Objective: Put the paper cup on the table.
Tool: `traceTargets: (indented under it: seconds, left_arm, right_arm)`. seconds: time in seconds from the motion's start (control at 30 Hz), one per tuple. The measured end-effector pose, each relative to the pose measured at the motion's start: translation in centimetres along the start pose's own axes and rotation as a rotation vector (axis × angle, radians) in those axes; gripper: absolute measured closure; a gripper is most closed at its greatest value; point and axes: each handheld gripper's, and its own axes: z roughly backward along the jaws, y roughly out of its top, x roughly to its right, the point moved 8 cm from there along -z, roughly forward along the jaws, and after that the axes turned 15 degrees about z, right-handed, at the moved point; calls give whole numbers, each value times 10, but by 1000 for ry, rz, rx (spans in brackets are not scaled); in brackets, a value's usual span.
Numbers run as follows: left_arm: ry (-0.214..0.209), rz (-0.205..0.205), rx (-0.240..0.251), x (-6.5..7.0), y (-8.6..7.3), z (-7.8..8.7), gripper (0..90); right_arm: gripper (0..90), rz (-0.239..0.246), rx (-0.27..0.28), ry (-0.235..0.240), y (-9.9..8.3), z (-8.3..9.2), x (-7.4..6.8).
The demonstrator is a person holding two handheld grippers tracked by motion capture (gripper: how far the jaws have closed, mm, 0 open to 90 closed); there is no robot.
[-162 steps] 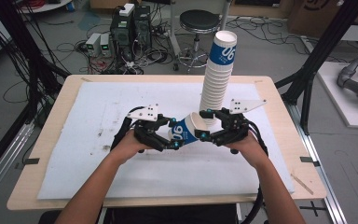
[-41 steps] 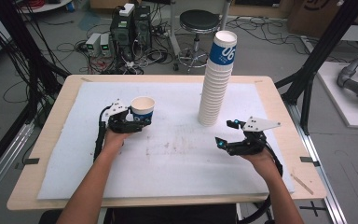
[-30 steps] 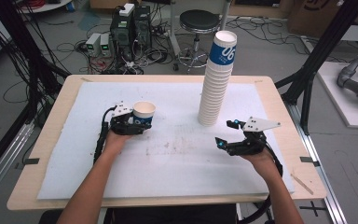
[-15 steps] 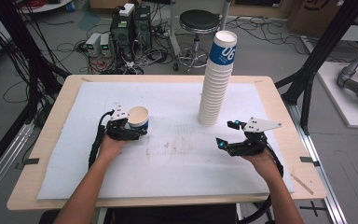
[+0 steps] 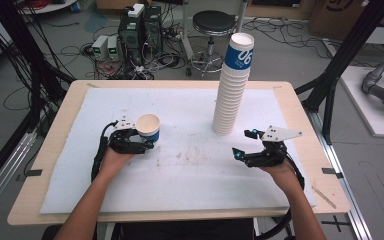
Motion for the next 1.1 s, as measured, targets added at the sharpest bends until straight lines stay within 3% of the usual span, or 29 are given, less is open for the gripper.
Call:
traceTargets:
  seconds: [0.1, 0.2, 0.23, 0.27, 0.37, 0.47, 0.5, 0.53, 0.57, 0.6, 0.63, 0.77, 1.1]
  left_arm:
    - [0, -18, 23, 1, 4, 14, 216]
    - [-26, -4, 66, 0, 6, 28, 216]
    - [-55, 9, 109, -1, 8, 38, 215]
    - [-55, 9, 109, -1, 8, 38, 216]
    - [-147, 28, 196, 2, 15, 55, 214]
    - [-166, 40, 231, 1, 19, 60, 199]
    - [-184, 51, 273, 0, 23, 64, 199]
    - [-184, 51, 273, 0, 23, 64, 199]
    - [-183, 45, 328, 0, 28, 68, 199]
    - [-183, 45, 328, 0, 28, 68, 199]
    - [-193, 42, 364, 2, 32, 71, 199]
    - [-186, 33, 397, 1, 37, 71, 199]
    - [-179, 26, 417, 2, 39, 74, 199]
  right_arm:
    - [191, 5, -3, -5, -2, 1, 2]
    - [191, -4, -6, -12, -3, 3, 4]
    - [191, -1, -3, -18, -3, 4, 5]
    - [191, -7, -2, -20, -3, 5, 5]
    - [191, -11, -4, -29, -5, 7, 8]
    - [191, -15, -5, -38, -7, 9, 10]
    - [191, -15, -6, -43, -8, 10, 10]
    - [191, -15, -6, -43, -8, 10, 10]
    - [191, -16, -16, -53, -10, 11, 12]
    - [191, -12, -23, -61, -12, 12, 12]
    - [191, -14, -31, -70, -14, 13, 13]
    - [191, -24, -41, -94, -20, 18, 15]
    - [191, -45, -38, -130, -23, 25, 22]
